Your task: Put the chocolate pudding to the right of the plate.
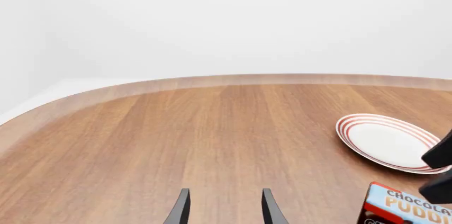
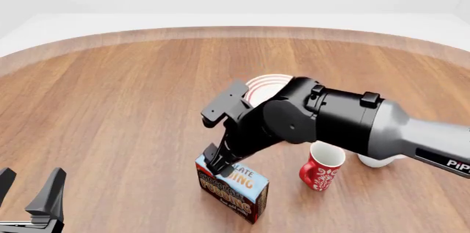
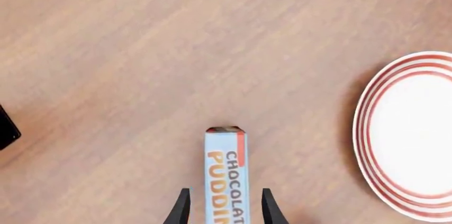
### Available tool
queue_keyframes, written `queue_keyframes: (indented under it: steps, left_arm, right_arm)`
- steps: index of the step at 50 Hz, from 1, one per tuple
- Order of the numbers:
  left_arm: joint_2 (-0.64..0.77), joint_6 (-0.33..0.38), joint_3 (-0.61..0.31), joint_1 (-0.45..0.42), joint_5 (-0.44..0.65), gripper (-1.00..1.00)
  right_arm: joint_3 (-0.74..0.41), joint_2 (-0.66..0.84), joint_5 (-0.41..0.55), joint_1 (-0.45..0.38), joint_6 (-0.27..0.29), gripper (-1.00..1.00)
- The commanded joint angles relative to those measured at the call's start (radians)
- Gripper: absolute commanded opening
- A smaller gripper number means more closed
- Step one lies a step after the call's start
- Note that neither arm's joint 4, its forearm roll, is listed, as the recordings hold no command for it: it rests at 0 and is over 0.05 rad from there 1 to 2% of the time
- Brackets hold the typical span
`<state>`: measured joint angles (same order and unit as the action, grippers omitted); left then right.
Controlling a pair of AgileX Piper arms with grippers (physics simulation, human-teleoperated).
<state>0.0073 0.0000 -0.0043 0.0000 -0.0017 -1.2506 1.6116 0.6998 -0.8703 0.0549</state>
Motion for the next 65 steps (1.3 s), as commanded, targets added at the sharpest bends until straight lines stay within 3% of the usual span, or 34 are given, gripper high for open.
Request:
queue_keyframes:
  steps: [1, 24, 65]
  left_arm:
    - [0.000, 0.000, 0.000, 0.000, 0.000, 1.00]
    - [0.000, 0.000, 0.000, 0.000, 0.000, 1.00]
    - [0.000, 0.000, 0.000, 0.000, 0.000, 1.00]
  right_arm:
    - [0.031, 0.003, -0.034, -0.014, -0.024, 1.00]
    - [0.092, 0.002, -0.082, -0.027, -0.059, 1.00]
    - [0.126, -0.003, -0.101, 0.013, -0.054, 1.00]
